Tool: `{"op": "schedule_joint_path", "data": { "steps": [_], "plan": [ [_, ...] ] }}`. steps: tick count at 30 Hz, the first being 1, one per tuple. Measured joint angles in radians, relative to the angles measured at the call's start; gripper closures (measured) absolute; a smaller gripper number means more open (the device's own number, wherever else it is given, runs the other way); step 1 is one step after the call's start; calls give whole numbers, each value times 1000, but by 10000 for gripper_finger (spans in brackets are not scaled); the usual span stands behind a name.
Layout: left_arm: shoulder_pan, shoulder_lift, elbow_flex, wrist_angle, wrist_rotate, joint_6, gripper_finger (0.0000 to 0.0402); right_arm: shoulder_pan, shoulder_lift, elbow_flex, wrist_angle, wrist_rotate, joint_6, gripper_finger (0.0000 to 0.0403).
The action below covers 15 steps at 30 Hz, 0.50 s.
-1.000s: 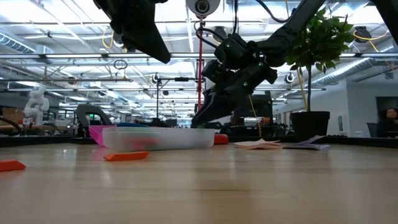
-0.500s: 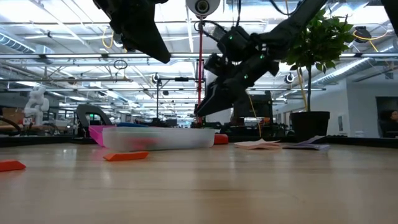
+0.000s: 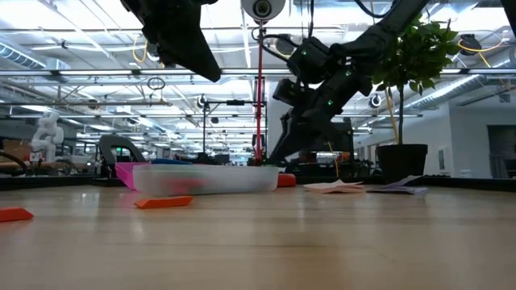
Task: Pack school essentials
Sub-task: Put the green eraser into the pink supply box
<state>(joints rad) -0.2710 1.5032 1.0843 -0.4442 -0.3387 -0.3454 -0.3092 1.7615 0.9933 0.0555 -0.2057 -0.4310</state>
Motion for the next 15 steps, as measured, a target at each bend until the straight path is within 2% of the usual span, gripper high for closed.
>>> {"op": "schedule_joint_path", "data": {
  "steps": [6,15],
  "plan": [
    [0,0,0,4,0,2,337,3,-1,-29,57,-1,7,392],
    [1,0,0,25,-1,11,337,10,35,-41,142,-2,36,394]
  ]
}}
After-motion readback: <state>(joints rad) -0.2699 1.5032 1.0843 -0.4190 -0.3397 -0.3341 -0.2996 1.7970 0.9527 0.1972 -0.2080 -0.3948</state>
